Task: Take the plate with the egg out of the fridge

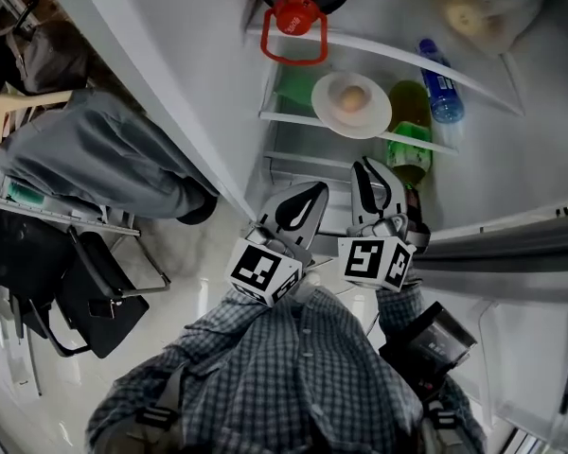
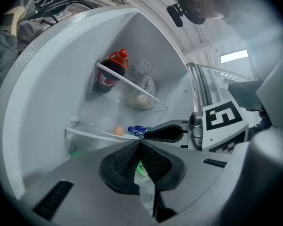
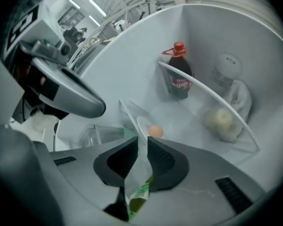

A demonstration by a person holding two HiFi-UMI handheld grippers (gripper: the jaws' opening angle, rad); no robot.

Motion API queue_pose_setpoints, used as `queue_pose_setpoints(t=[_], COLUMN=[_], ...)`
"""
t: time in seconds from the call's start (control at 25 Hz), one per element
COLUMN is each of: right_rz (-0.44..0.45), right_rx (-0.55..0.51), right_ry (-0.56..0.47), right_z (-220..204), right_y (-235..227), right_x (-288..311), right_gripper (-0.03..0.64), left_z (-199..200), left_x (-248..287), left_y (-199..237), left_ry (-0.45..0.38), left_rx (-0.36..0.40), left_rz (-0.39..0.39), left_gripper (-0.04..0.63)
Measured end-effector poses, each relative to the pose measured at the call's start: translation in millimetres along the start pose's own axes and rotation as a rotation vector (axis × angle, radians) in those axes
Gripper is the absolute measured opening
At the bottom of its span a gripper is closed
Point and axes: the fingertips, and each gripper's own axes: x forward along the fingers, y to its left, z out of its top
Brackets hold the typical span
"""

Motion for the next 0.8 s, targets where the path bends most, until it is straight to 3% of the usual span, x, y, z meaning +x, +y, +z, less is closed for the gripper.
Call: queue_pose_setpoints(t=[0.16,0.32,0.8], right_rz=[-0.004,-0.033,-0.023], right_rx=[-0.192,-0.382,-0.533], right_ry=[0.048,0.071,0.098], right_z=[-5,-6,-15], right_y=[-4,-8,-3], right_x=[18,34,55], right_gripper=[0.087,0.092,0.091], left_z=[3,6,7], left_x=[3,4,5], left_y=[3,6,10], left_ry=[-0.012,-0.016,-0.03], left_rx=[0.001,0.002,-0.019], left_rz=[0.021,0.038,0.071], left_gripper=[0.006,0.006,0.006])
